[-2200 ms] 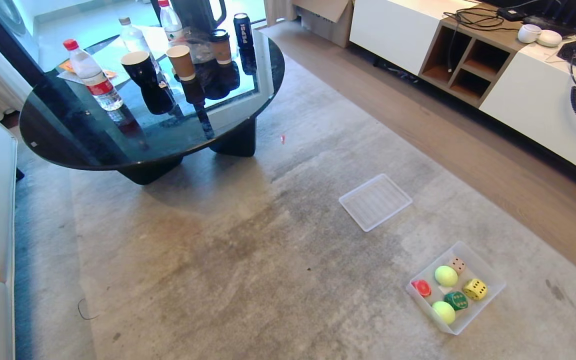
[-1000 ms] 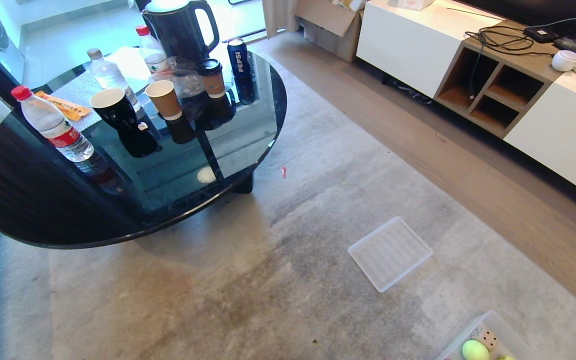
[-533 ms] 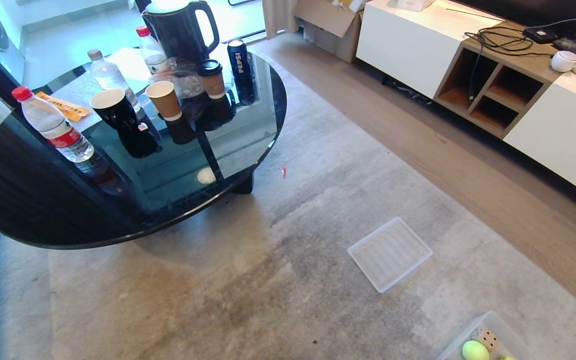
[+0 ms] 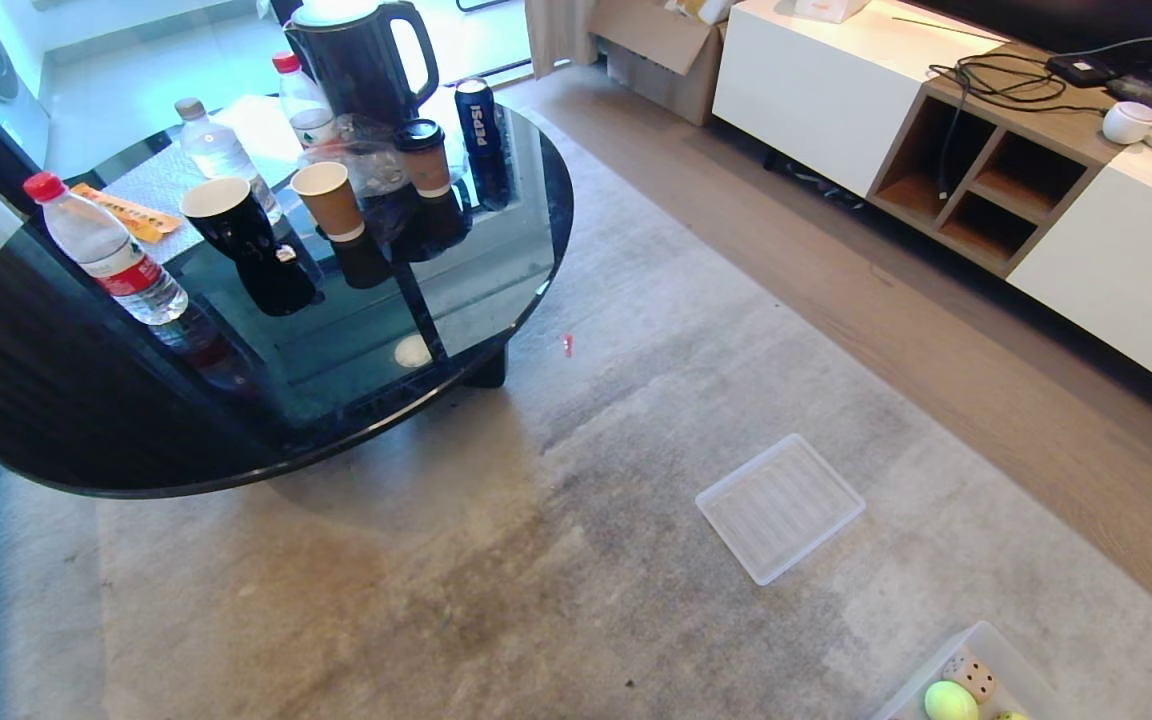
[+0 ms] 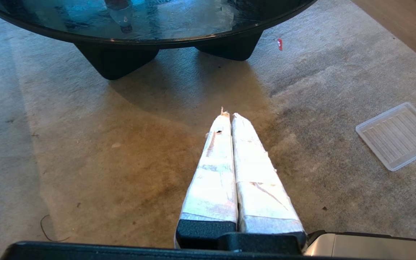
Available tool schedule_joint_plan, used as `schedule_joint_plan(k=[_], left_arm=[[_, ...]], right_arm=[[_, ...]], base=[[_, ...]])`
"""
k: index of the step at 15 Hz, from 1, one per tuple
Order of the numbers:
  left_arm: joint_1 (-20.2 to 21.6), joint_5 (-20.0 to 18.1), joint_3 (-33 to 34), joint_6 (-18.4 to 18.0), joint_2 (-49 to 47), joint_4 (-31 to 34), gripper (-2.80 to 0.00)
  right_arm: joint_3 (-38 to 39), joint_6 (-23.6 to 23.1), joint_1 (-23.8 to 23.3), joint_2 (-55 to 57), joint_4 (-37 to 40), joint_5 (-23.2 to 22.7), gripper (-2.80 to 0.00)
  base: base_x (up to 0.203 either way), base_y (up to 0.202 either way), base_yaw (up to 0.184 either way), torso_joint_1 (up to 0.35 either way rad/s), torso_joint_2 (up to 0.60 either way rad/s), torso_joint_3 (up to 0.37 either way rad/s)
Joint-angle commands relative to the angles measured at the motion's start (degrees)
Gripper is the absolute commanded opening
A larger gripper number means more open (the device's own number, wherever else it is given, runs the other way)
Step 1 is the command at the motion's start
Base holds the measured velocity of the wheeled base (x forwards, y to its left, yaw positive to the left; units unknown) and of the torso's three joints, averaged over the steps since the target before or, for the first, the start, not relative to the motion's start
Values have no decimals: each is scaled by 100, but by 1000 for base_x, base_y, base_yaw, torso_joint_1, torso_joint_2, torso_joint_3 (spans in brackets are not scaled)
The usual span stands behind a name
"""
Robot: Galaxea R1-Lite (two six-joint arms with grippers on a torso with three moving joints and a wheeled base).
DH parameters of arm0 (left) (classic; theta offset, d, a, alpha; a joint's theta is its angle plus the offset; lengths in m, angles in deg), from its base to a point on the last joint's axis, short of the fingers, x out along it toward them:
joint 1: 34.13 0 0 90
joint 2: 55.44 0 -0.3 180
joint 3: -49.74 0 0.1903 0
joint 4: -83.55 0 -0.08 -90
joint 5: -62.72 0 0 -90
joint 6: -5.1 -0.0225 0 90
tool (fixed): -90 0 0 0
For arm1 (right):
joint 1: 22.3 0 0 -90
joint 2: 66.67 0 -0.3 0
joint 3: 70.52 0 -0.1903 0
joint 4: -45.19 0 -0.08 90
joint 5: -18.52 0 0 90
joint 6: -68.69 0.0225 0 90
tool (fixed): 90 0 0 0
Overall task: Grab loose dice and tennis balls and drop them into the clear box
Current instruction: Close the lid
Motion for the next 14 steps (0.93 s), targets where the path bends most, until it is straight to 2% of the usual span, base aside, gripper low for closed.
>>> schedule_joint_plan(k=[1,9,14], left_arm=[[0,11,0,33,0,0,-280],[0,20,0,105,0,8,-280],[0,19,0,87,0,0,-280]], right_arm=[[-3,3,0,-1,7,1,-280],[-6,3,0,-1,2,1,-280],[-6,3,0,-1,2,1,-280]], base=[[0,0,0,0,0,0],[0,0,0,0,0,0],[0,0,0,2,4,-145]])
